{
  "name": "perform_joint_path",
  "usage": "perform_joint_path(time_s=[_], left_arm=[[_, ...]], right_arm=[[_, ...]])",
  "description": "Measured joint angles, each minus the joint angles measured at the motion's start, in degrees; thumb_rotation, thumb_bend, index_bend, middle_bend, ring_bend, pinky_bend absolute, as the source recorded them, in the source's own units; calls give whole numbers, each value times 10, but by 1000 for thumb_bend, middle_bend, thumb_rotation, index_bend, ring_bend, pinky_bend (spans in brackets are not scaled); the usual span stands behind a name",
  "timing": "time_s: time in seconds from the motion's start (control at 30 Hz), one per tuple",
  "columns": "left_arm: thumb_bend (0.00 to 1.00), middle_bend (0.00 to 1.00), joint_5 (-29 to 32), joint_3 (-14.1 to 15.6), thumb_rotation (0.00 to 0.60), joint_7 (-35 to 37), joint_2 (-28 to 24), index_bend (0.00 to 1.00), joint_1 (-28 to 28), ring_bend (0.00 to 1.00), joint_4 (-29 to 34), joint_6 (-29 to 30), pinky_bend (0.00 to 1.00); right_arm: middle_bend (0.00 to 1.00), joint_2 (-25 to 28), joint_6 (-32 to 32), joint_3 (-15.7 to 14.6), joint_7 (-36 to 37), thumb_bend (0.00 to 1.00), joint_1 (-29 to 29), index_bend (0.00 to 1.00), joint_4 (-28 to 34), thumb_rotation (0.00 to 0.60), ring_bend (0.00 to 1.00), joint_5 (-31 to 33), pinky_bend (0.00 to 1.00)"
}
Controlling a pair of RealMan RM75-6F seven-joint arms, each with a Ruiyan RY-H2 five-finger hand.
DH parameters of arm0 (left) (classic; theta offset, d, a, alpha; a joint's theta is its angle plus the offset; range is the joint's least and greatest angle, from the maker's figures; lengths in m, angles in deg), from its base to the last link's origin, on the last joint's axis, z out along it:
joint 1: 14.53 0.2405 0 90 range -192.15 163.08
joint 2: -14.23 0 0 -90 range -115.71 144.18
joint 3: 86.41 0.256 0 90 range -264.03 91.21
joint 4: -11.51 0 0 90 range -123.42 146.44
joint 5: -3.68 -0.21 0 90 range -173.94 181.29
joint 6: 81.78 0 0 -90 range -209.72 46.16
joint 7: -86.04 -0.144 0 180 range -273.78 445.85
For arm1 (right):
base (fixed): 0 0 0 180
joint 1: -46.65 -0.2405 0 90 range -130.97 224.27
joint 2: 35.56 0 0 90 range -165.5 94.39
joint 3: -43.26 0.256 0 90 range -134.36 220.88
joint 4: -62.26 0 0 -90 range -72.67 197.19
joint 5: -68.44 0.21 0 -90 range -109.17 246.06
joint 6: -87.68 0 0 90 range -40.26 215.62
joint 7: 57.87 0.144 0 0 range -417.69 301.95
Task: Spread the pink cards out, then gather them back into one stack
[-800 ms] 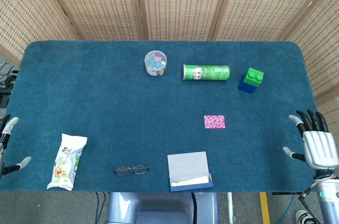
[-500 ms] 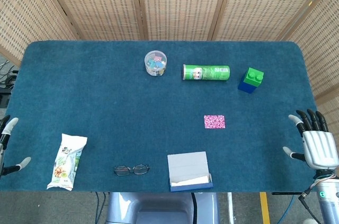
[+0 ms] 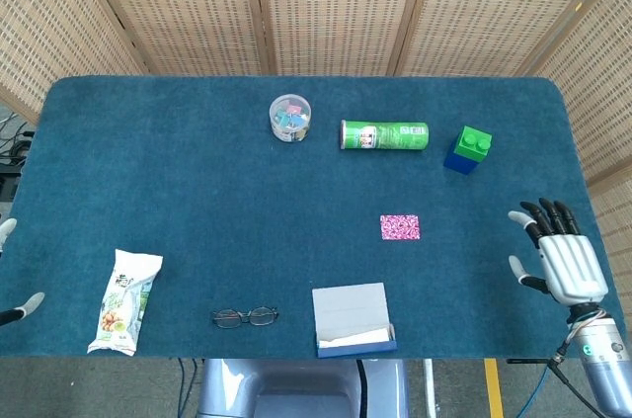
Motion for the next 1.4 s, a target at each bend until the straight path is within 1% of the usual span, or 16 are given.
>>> perform_joint_path(time_s=[0.17,0.33,0.47,0.6,0.9,1.1,1.4], left_arm=[[57,0,2,-3,600,2,-6,0,0,0,0,1,0],[57,0,4,-8,600,4,-13,0,-2,0,1,3,0],[58,0,5,-10,600,4,-15,0,-4,0,3,1,0],[58,0,3,-10,600,5,-16,0,-6,0,3,-3,0],[57,0,10,-10,600,3,-13,0,-10,0,-1,-13,0],[57,0,17,-8,600,5,-11,0,-9,0,-6,-16,0],[58,0,21,-7,600,9,-7,0,-8,0,-12,-20,0]], right_arm=[[133,6,-67,4,10,440,-42,211,9,600,0,-2,7],[132,-3,-139,9,12,440,-96,211,5,600,0,-3,0],[120,-23,-194,11,10,440,-140,211,-8,600,0,-2,0],[118,-56,-241,11,2,440,-178,211,-35,600,0,4,0],[117,-126,-298,2,-15,440,-225,211,-110,600,0,19,0],[117,-161,-342,-5,-30,440,-260,211,-155,600,0,29,0],[113,-174,-380,-19,-50,458,-293,211,-179,600,0,54,0]])
